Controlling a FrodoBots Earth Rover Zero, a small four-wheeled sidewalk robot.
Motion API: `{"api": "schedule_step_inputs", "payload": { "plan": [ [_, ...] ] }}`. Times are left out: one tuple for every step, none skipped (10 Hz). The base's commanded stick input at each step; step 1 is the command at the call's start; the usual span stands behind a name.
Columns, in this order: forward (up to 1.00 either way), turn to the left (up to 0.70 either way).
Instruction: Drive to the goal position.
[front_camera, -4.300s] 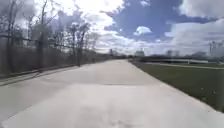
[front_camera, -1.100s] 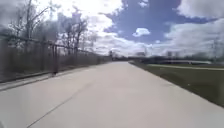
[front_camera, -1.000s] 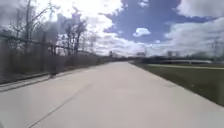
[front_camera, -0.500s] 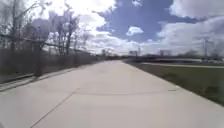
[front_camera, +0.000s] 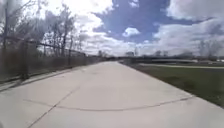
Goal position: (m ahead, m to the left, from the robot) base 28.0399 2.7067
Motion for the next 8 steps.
{"api": "schedule_step_inputs", "payload": {
  "plan": [
    [1.0,-0.09],
    [1.0,0.0],
    [1.0,0.0],
    [1.0,0.0],
    [1.0,0.0],
    [1.0,0.0],
    [1.0,0.0],
    [1.0,0.0]
  ]
}}
